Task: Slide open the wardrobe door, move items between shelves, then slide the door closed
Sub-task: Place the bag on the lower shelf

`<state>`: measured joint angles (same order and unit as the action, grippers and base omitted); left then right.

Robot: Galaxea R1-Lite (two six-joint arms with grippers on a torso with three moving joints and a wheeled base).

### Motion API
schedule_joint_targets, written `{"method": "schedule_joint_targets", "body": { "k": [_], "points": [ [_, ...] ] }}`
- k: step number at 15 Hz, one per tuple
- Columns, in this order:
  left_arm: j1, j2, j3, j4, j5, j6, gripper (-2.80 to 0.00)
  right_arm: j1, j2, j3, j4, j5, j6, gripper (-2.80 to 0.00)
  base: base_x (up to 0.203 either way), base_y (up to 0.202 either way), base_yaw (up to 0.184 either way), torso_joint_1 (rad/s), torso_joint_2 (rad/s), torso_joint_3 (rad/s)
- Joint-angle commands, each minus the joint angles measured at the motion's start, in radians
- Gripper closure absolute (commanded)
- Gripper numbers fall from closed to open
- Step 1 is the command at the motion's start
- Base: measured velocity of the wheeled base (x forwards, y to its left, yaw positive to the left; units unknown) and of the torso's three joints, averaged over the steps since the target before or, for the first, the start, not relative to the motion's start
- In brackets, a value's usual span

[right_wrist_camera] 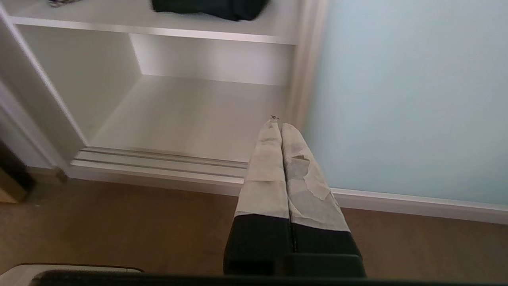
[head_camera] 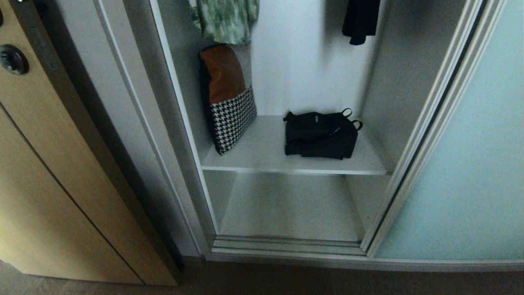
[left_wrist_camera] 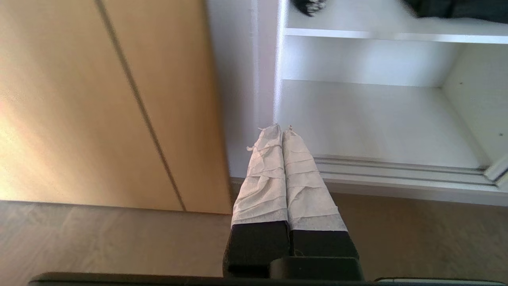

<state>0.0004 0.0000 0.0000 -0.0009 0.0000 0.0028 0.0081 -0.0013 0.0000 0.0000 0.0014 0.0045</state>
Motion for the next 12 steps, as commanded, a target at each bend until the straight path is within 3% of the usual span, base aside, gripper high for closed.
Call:
{"method": "schedule_joint_targets", "body": {
  "k": [1,12],
  "points": [
    [0.001,0.002,0.000,-0.001,0.000,-0.001,0.00,0.001,-0.001,0.000,0.000,0.000,0.000,0.00,0.000,0.195,-0.001,0.006,0.00,0.003],
    [0.000,0.002,0.000,-0.002,0.000,0.000,0.00,0.001,-0.001,0.000,0.001,0.000,0.000,0.00,0.000,0.182,0.000,0.003,0.00,0.004]
  ]
}}
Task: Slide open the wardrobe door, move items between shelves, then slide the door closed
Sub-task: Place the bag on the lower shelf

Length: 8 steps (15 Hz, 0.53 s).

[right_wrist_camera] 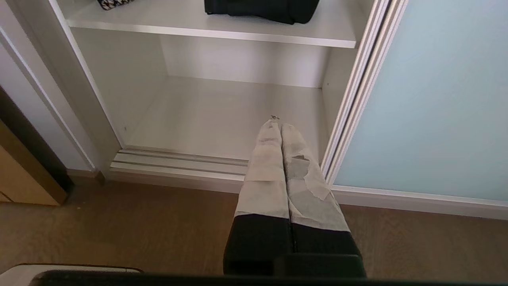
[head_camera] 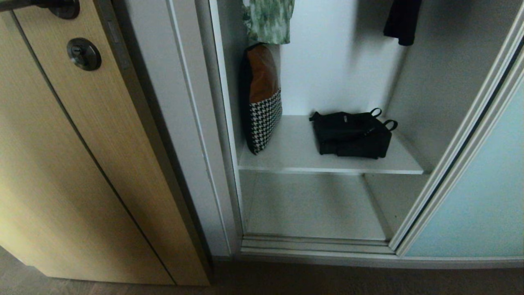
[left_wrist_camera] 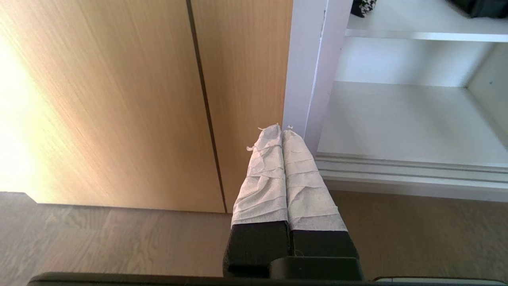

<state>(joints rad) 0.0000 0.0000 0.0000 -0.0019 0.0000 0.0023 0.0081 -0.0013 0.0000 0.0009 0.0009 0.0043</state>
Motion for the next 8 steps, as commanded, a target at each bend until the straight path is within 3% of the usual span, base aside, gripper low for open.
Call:
{"method": "schedule_joint_targets", "body": {
  "k": [1,8],
  "points": [
    [0.001,0.002,0.000,-0.001,0.000,0.001,0.00,0.001,0.000,0.000,0.001,0.001,0.000,0.00,0.000,0.000,0.000,0.000,0.00,0.000],
    [0.001,0.002,0.000,0.000,0.000,0.001,0.00,0.001,0.000,0.000,-0.001,0.001,0.000,0.00,0.000,0.000,0.000,0.000,0.00,0.000]
  ]
}}
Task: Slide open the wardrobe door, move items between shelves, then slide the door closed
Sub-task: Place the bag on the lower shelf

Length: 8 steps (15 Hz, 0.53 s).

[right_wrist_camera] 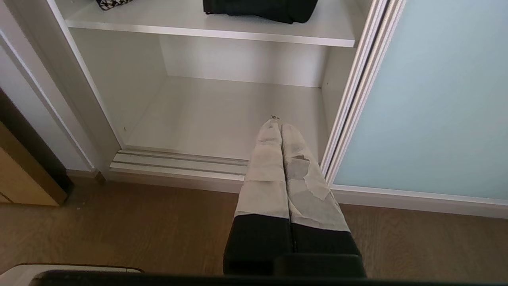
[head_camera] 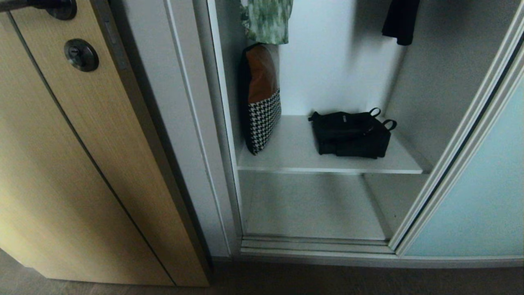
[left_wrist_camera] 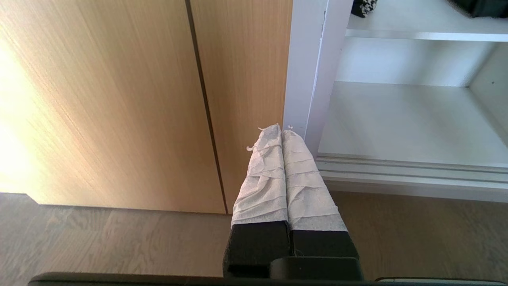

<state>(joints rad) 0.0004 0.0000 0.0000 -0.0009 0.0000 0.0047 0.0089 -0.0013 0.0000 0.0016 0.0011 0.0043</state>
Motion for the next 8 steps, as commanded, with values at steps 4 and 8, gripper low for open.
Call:
{"method": "schedule_joint_targets", "body": {
  "k": [4,8],
  "points": [
    [0.000,0.002,0.000,-0.002,0.000,-0.003,0.00,0.000,0.000,0.000,-0.001,0.000,0.000,0.00,0.000,0.000,0.000,0.000,0.00,0.000],
    [0.001,0.002,0.000,-0.002,0.000,-0.003,0.00,0.000,-0.001,0.000,-0.002,0.000,0.000,0.00,0.164,0.000,-0.001,0.000,0.00,0.003]
  ]
}}
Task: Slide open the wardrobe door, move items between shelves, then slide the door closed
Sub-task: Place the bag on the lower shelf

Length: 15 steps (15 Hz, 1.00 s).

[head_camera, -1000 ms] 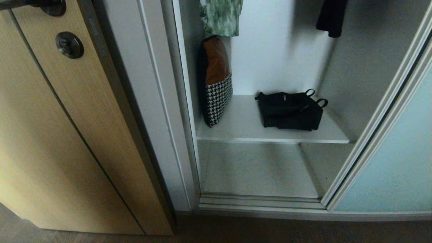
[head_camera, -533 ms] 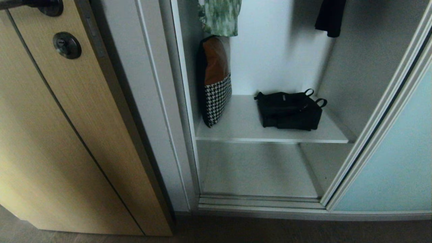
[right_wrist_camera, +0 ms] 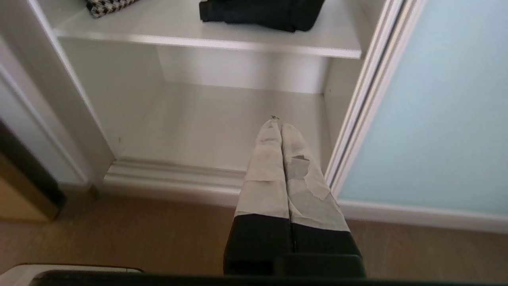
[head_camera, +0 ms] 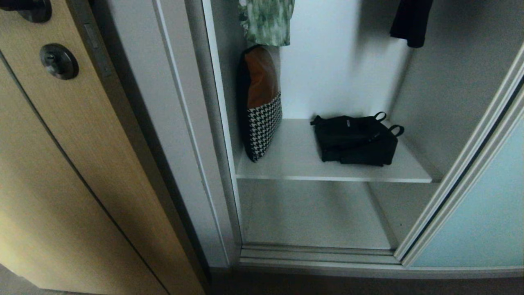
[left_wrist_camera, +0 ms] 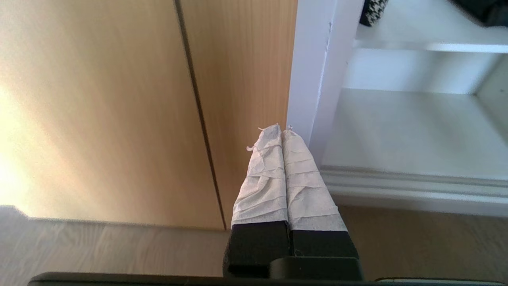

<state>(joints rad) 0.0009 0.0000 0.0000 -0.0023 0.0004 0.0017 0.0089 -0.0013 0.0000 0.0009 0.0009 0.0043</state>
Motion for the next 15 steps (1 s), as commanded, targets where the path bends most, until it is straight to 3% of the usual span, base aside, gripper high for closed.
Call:
{"method": "schedule_joint_targets", "body": {
  "k": [1,3,13,15],
  "points": [
    [-0.001,0.002,0.000,-0.001,0.000,0.000,0.00,0.000,-0.001,0.000,0.000,0.001,0.000,0.00,0.194,0.000,0.001,0.000,0.00,0.002],
    [0.001,0.002,0.000,0.001,0.000,0.000,0.00,0.000,0.000,0.000,-0.001,0.001,0.000,0.00,0.126,0.000,0.001,0.008,0.01,0.001],
    [0.000,0.002,0.000,0.001,0.000,0.000,0.00,0.000,-0.001,0.000,-0.001,0.001,0.000,0.00,0.000,0.000,0.000,0.000,0.00,0.000],
    [0.001,0.002,0.000,0.001,0.000,0.000,0.00,0.000,-0.003,0.000,0.002,0.005,-0.033,0.00,0.000,0.000,0.000,0.000,0.00,0.000]
  ]
}}
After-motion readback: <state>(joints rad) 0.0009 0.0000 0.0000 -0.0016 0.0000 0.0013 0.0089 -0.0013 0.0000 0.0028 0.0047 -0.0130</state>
